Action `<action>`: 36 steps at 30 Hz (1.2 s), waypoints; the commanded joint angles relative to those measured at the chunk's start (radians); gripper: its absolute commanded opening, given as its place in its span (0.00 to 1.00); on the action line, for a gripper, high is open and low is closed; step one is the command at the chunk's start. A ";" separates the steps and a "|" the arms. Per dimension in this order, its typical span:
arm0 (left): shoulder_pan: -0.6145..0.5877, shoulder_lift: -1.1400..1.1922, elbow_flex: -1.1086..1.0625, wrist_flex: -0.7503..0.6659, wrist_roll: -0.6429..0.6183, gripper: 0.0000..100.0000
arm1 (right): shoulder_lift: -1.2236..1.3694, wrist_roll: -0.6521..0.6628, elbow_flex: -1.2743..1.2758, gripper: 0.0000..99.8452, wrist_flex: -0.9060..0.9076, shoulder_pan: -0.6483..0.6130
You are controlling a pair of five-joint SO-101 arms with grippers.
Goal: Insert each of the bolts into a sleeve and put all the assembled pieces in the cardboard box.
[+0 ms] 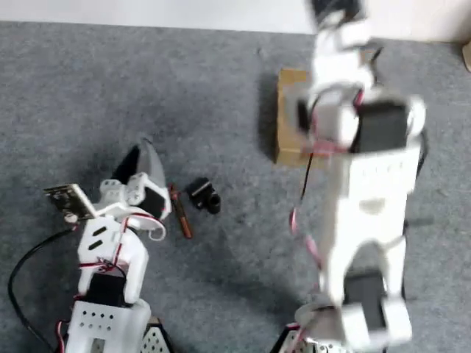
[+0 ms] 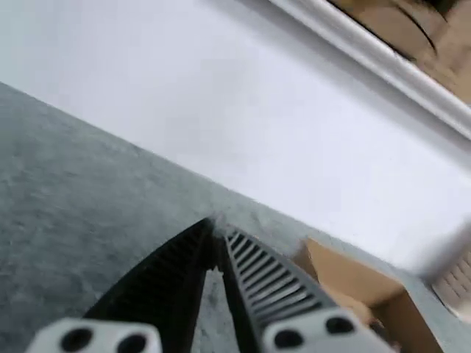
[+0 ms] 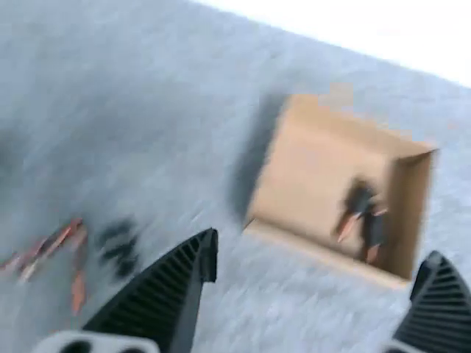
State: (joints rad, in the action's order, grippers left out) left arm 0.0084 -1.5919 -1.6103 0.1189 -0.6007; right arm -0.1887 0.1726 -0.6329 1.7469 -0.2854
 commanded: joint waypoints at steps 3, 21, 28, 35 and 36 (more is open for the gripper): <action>-0.056 -0.007 0.073 -0.018 -0.002 0.01 | -0.349 0.000 0.579 0.38 -0.053 -0.206; -0.099 -0.005 0.099 0.032 -0.002 0.01 | -0.576 0.152 1.701 0.38 -0.858 -0.522; -0.097 -0.005 0.097 0.032 -0.002 0.01 | -0.682 0.044 2.017 0.38 -1.359 -0.578; -0.097 -0.005 0.097 0.032 -0.002 0.01 | -0.722 0.009 2.213 0.38 -1.779 -0.578; -0.097 -0.005 0.097 0.032 -0.002 0.01 | -0.717 0.011 2.238 0.38 -1.813 -0.576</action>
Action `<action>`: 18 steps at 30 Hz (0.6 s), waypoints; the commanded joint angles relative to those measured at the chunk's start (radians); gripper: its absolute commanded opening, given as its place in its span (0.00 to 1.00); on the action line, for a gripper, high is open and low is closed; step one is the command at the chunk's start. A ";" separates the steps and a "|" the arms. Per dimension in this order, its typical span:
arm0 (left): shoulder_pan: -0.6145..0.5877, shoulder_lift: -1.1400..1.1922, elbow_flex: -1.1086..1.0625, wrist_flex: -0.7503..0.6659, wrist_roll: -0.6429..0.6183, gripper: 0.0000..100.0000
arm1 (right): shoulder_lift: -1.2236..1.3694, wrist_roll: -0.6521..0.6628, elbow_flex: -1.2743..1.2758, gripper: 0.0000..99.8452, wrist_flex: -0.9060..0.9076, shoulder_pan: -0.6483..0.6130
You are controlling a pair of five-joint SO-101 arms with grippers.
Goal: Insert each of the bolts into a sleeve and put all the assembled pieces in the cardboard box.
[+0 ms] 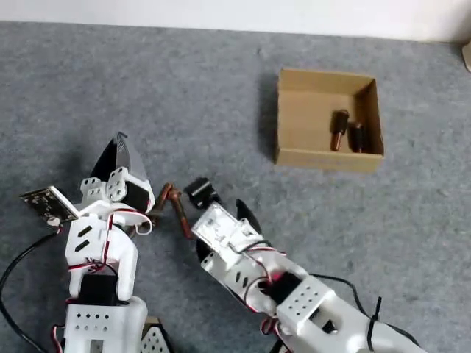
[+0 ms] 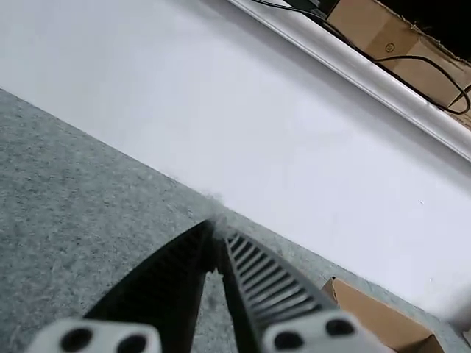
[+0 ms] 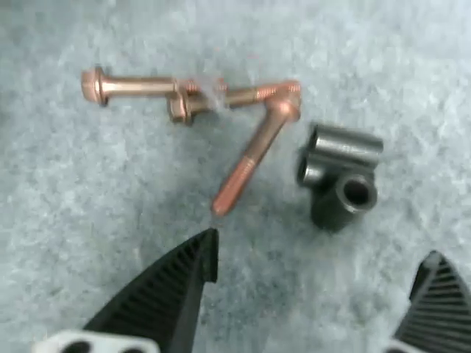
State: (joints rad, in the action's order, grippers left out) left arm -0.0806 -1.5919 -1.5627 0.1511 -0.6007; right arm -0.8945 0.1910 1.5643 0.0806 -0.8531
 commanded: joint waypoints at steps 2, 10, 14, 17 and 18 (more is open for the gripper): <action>-0.007 -0.005 0.050 0.000 -0.002 0.01 | -0.001 -0.008 0.081 0.38 -0.188 0.007; -0.007 -0.005 0.050 0.000 -0.002 0.01 | 0.111 -0.008 0.073 0.38 -0.311 0.148; -0.007 -0.005 0.050 0.000 -0.002 0.01 | 0.272 -0.008 0.010 0.38 -0.344 0.151; -0.007 -0.005 0.050 0.000 -0.002 0.01 | 0.404 -0.008 -0.068 0.38 -0.344 0.139; -0.007 -0.005 0.050 0.000 -0.002 0.01 | 0.441 -0.008 -0.093 0.38 -0.344 0.131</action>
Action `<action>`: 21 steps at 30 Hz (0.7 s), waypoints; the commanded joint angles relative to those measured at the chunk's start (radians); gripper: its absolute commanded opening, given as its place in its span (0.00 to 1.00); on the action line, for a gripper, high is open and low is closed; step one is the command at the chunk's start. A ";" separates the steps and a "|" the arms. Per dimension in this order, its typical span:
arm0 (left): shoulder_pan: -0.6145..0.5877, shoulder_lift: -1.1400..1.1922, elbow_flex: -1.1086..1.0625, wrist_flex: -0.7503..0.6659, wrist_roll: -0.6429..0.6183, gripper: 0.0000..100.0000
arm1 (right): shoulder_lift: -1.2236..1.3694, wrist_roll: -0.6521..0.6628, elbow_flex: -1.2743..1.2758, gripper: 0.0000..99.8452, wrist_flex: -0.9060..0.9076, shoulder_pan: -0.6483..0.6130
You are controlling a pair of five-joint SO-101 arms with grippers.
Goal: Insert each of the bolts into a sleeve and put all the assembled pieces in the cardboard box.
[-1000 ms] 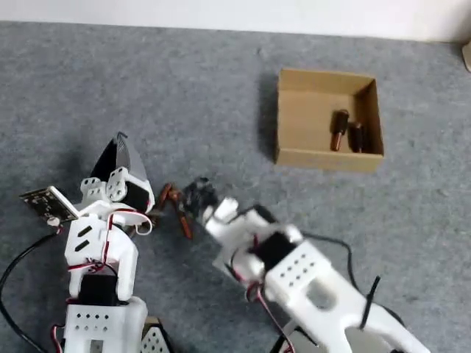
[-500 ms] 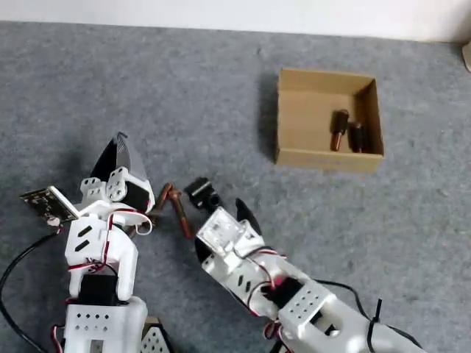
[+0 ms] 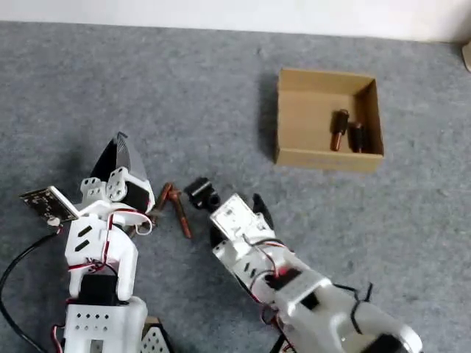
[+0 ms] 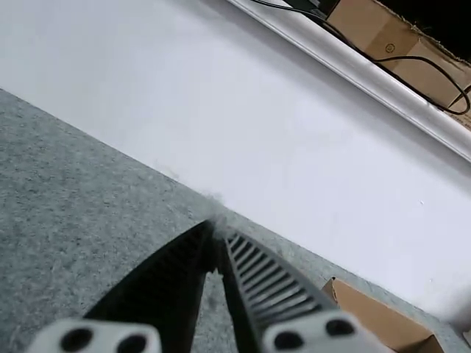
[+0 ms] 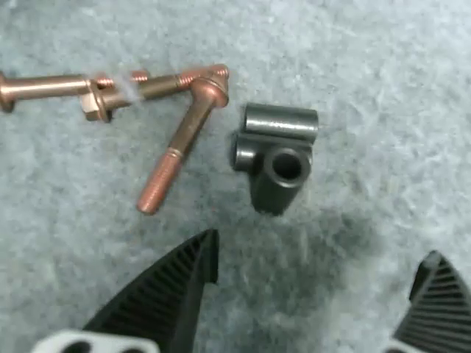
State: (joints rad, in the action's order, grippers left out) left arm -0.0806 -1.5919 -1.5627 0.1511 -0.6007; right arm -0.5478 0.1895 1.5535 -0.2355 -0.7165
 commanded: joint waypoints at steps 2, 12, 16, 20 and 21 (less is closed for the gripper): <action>-0.005 -0.005 0.050 0.000 -0.002 0.01 | 0.156 -0.006 -0.125 0.38 -0.028 -0.022; -0.005 -0.005 0.050 0.000 -0.002 0.01 | 0.239 -0.008 -0.217 0.38 -0.028 -0.073; -0.005 -0.005 0.050 0.000 -0.002 0.01 | 0.240 -0.008 -0.249 0.38 -0.028 -0.076; -0.005 -0.005 0.050 0.000 -0.002 0.01 | 0.240 -0.006 -0.268 0.38 -0.028 -0.070; -0.005 -0.005 0.050 0.000 -0.002 0.01 | 0.242 -0.006 -0.271 0.38 -0.028 -0.070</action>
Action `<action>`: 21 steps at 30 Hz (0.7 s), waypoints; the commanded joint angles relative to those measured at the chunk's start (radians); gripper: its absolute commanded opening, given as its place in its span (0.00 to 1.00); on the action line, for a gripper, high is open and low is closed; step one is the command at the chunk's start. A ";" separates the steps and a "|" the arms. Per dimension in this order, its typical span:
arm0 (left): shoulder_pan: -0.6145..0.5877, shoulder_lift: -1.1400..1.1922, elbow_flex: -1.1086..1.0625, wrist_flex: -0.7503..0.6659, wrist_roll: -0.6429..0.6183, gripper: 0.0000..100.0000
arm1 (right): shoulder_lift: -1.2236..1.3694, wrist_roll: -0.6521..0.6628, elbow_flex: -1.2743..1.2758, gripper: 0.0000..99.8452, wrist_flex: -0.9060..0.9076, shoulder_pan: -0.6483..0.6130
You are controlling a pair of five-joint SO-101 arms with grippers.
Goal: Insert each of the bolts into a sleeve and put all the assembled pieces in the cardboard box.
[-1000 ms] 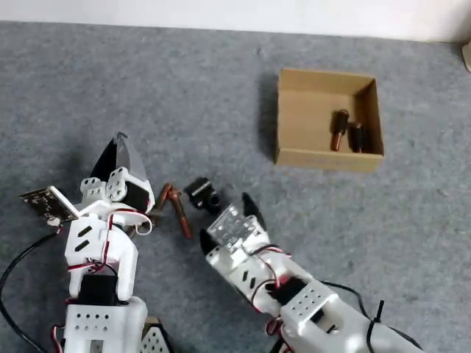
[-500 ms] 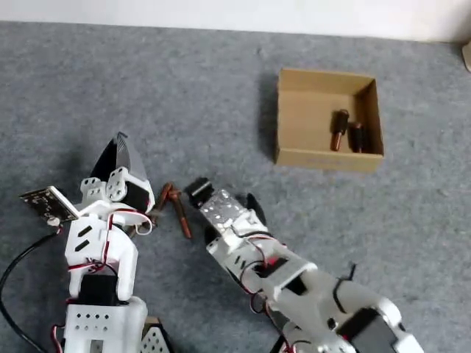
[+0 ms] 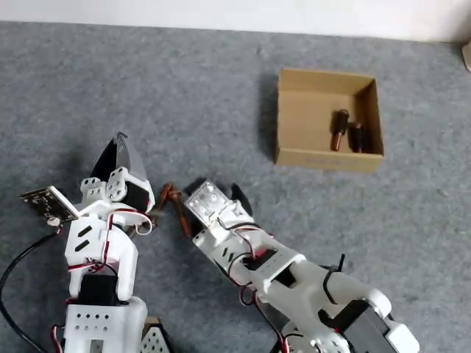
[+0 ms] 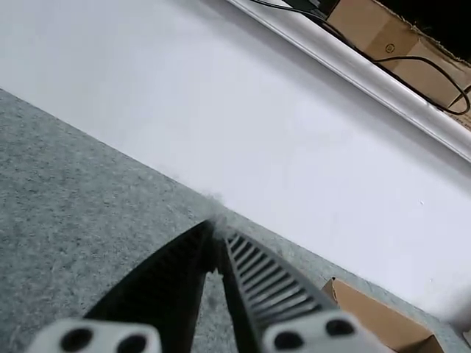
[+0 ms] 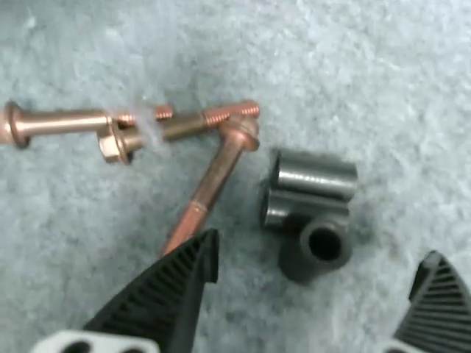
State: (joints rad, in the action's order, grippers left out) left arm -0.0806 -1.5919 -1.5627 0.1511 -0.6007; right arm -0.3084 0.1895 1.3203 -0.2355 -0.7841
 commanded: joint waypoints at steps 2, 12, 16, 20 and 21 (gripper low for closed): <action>-0.005 -0.005 0.050 0.000 -0.002 0.01 | 0.010 -0.006 -0.044 0.38 -0.028 -0.002; -0.005 -0.005 0.050 0.000 -0.002 0.01 | 0.185 -0.006 -0.156 0.37 -0.028 0.019; -0.005 -0.005 0.050 0.000 -0.002 0.01 | 0.183 -0.006 -0.154 0.20 -0.028 0.019; 0.018 -0.005 0.044 0.000 0.003 0.01 | 0.182 -0.006 -0.154 0.02 -0.028 0.015; 0.021 -0.005 0.042 0.000 0.003 0.01 | 0.182 -0.006 -0.154 0.03 -0.027 0.013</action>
State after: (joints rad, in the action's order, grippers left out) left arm -0.0806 -1.5919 -1.5627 0.1511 -0.6007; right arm -0.1227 0.1895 1.1960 -0.2355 -0.7718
